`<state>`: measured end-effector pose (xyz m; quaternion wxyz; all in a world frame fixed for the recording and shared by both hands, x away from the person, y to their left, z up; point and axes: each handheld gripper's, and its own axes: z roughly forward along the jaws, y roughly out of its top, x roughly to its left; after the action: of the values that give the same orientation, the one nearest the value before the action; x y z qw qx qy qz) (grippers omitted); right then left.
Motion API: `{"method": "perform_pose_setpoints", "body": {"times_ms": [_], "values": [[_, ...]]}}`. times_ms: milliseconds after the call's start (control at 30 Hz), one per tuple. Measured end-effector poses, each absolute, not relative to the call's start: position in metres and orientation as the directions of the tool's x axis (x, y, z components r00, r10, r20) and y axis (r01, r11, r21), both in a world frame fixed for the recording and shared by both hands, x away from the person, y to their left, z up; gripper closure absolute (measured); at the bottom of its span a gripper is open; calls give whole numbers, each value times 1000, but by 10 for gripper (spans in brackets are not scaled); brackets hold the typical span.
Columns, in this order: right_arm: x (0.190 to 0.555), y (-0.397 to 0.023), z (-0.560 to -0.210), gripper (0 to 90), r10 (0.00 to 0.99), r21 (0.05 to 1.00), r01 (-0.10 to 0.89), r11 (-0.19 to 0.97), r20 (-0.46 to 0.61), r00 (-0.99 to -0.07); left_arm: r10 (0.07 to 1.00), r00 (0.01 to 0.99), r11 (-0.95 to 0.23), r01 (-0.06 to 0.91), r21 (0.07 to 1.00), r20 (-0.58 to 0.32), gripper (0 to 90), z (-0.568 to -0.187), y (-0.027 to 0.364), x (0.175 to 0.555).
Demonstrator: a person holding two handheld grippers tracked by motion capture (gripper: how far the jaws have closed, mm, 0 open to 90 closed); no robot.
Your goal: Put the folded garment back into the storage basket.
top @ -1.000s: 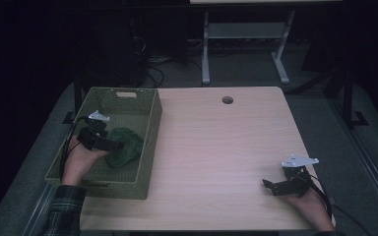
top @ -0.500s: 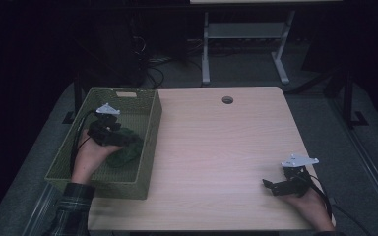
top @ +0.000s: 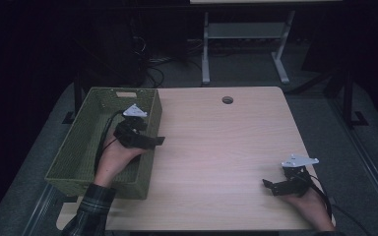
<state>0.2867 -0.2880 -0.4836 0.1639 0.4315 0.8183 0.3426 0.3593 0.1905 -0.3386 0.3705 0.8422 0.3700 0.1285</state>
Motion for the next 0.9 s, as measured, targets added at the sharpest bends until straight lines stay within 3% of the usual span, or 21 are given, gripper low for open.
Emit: {"method": "perform_pose_setpoints", "body": {"times_ms": [500, 900], "values": [[287, -288, -484, 11, 819, 702, 595, 392, 28, -573, 621, 783, -516, 455, 726, -49, 147, -363, 112, 340], [287, -288, -484, 11, 819, 701, 595, 392, 28, -573, 596, 802, -548, 429, 718, -24, 144, -416, 87, 326]]}}
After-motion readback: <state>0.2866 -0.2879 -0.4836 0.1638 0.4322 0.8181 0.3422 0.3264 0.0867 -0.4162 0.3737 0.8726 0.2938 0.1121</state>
